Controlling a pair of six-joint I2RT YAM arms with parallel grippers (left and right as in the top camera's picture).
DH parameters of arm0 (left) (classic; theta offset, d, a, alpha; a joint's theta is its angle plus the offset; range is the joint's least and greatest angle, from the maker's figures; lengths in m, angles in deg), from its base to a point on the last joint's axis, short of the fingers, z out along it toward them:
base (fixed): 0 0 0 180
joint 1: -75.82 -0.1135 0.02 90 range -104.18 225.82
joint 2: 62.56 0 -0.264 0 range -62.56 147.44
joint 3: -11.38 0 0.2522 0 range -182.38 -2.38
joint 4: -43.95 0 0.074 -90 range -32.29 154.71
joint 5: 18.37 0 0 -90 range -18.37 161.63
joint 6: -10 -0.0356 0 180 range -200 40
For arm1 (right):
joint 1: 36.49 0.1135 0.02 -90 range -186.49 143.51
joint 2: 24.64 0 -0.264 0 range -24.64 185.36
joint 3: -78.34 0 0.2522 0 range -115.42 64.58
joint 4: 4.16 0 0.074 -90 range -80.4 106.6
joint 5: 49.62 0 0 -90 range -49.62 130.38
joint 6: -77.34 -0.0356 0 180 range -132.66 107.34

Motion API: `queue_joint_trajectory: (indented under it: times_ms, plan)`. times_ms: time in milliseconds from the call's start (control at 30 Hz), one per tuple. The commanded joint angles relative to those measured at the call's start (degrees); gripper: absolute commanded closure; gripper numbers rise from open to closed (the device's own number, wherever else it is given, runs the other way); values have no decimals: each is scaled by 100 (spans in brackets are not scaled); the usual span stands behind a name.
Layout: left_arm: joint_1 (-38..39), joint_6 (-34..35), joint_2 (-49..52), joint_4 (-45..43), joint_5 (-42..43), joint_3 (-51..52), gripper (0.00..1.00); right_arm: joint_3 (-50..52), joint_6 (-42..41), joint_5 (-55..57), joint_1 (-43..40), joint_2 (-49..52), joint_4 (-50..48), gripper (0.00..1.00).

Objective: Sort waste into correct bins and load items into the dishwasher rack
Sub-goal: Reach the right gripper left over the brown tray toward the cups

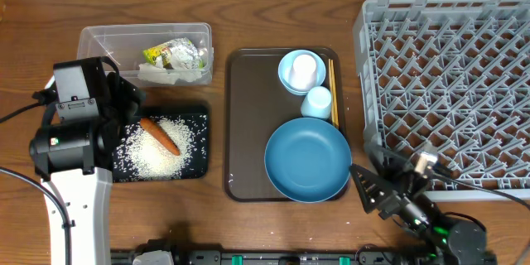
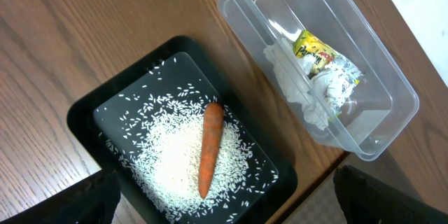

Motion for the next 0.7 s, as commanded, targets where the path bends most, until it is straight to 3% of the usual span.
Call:
queue_joint_trajectory:
  times_ms: [0, 200, 433, 567, 667]
  plan:
    - [-37, 11, 22, 20, -11, -13, 0, -651, 651, 516, 57, 57, 216, 1]
    - [-37, 11, 22, 20, -11, -13, 0, -1878, 1672, 955, 57, 903, 546, 1]
    - [-37, 11, 22, 20, -11, -13, 0, -3373, 2734, 780, 85, 2594, 992, 1]
    - [-37, 11, 22, 20, -11, -13, 0, -4144, 3294, 981, 476, 3506, 1421, 1]
    - [-37, 11, 22, 20, -11, -13, 0, -4625, 3698, 1740, 1093, 4006, 1856, 1]
